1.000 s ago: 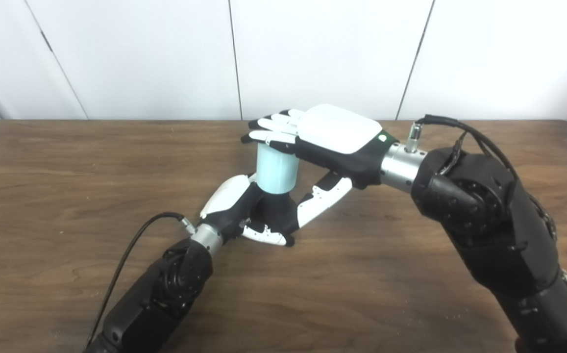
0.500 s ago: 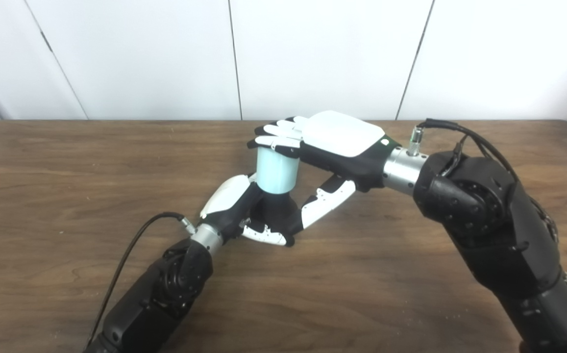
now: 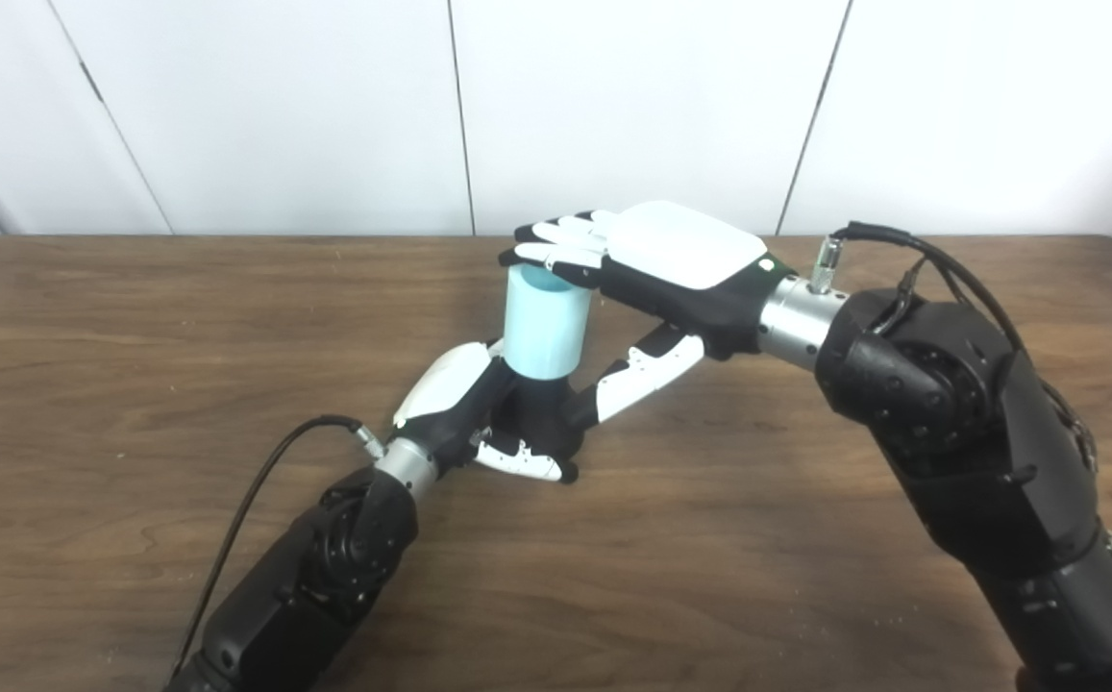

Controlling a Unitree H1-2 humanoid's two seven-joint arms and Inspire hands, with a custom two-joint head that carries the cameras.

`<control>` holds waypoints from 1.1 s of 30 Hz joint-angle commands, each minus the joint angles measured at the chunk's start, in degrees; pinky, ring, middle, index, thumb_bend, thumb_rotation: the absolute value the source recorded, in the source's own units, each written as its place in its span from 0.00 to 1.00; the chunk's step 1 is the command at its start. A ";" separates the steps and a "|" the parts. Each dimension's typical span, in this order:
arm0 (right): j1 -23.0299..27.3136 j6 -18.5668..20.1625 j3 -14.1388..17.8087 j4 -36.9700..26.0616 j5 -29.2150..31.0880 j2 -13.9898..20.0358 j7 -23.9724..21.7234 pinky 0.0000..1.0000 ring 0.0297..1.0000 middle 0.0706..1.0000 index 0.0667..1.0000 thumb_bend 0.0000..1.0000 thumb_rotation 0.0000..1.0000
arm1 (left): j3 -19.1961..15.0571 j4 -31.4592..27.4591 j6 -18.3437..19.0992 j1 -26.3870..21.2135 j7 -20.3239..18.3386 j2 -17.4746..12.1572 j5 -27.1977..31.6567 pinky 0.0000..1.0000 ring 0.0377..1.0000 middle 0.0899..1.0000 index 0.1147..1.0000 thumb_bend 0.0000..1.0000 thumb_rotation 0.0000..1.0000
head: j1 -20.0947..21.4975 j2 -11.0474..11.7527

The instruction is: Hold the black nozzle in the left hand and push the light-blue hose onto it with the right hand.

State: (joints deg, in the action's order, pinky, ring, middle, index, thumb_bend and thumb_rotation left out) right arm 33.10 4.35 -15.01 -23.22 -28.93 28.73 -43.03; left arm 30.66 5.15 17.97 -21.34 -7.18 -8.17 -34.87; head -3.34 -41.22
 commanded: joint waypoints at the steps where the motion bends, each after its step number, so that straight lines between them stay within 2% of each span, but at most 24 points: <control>1: 2.50 0.03 1.46 -0.74 0.49 0.24 1.97 0.99 1.00 1.00 0.96 0.70 1.00 | 3.05 8.19 5.24 5.30 -6.67 -1.84 -1.06 1.00 1.00 0.86 0.41 0.52 0.04 | -0.02 -0.02; 13: 1.70 -0.35 1.81 -0.63 1.08 0.30 2.44 0.99 1.00 1.00 0.96 0.69 1.00 | 3.05 8.22 5.64 5.41 -6.69 -1.71 -1.02 1.00 1.00 0.86 0.41 0.52 0.04 | 0.02 -0.38; 33: -0.28 -1.23 -1.35 1.40 -0.18 -0.40 1.48 0.98 1.00 1.00 0.96 0.69 1.00 | 2.81 7.73 5.83 5.45 -6.69 -1.83 -0.94 1.00 1.00 0.86 0.41 0.52 0.04 | 0.00 -0.66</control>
State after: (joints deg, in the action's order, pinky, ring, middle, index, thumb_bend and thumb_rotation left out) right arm 31.72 3.77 -16.32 -21.70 -28.83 27.32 -41.80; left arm 30.64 5.27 17.98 -21.40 -7.18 -8.16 -34.83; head -3.25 -41.84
